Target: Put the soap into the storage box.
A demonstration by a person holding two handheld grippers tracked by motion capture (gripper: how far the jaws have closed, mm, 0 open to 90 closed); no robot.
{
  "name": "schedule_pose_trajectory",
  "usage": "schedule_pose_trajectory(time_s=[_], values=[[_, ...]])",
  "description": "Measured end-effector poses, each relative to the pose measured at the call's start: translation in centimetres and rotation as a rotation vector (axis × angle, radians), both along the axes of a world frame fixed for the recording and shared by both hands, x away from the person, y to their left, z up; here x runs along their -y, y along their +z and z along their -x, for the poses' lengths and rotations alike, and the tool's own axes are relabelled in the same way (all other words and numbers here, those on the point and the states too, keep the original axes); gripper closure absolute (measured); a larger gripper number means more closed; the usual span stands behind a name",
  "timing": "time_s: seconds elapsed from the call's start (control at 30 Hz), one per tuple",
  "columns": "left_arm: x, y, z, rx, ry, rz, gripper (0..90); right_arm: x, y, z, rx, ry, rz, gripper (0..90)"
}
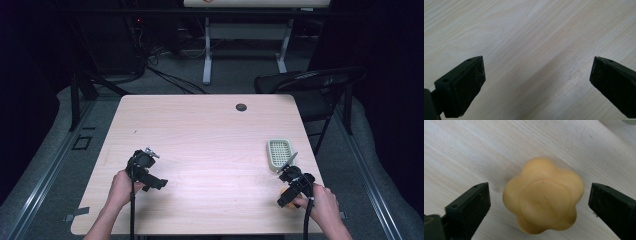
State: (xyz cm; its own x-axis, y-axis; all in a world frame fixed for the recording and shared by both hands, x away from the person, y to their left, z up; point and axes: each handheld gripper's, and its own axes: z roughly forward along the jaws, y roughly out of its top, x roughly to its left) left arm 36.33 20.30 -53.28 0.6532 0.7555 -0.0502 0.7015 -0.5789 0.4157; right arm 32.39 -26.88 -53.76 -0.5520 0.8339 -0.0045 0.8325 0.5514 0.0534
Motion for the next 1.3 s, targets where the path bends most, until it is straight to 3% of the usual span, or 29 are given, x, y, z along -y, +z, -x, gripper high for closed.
schedule_pose_trajectory(time_s=[0.07,0.13,0.47,0.63,0.7,0.73,0.8,0.93,0.97,1.07,1.1,1.3], values=[[0.0,0.0,0.0,0.000,0.000,0.001,0.2,0.0,-0.2,0.1,0.009,-0.019,-0.015,9.9],[0.0,0.0,0.0,0.001,0.000,0.000,0.2,0.1,-0.2,-0.2,-0.027,0.009,0.031,12.3],[0.0,0.0,0.0,0.000,0.000,0.000,0.2,0.2,-0.6,-0.1,0.004,-0.020,0.024,19.2],[0.0,0.0,0.0,-0.004,-0.001,-0.003,0.2,0.0,-0.5,-0.1,-0.016,-0.011,0.034,23.6],[0.0,0.0,0.0,-0.003,-0.001,-0.003,0.2,-0.1,-0.7,0.0,0.001,-0.030,0.010,24.4],[0.0,0.0,0.0,-0.003,-0.001,-0.003,0.2,-0.1,-0.5,-0.1,-0.025,-0.003,0.040,24.5],[0.0,0.0,0.0,-0.004,-0.001,-0.003,0.2,-0.1,-0.4,-0.2,-0.031,0.003,0.047,24.6],[0.0,0.0,0.0,-0.004,-0.001,-0.003,0.2,0.0,-0.8,-0.1,-0.024,-0.005,0.027,24.4],[0.0,0.0,0.0,-0.004,-0.001,-0.003,0.2,0.0,-1.2,0.2,0.006,-0.047,-0.013,24.3],[0.0,0.0,0.0,-0.003,-0.001,-0.004,0.2,0.1,-1.5,0.1,-0.014,-0.040,-0.006,24.7],[0.0,0.0,0.0,-0.003,-0.001,-0.004,0.2,0.1,-1.1,-0.2,-0.052,0.003,0.044,25.4],[0.0,0.0,0.0,-0.003,-0.001,-0.004,0.2,-0.1,-1.1,-0.1,-0.044,-0.014,0.040,26.1]])
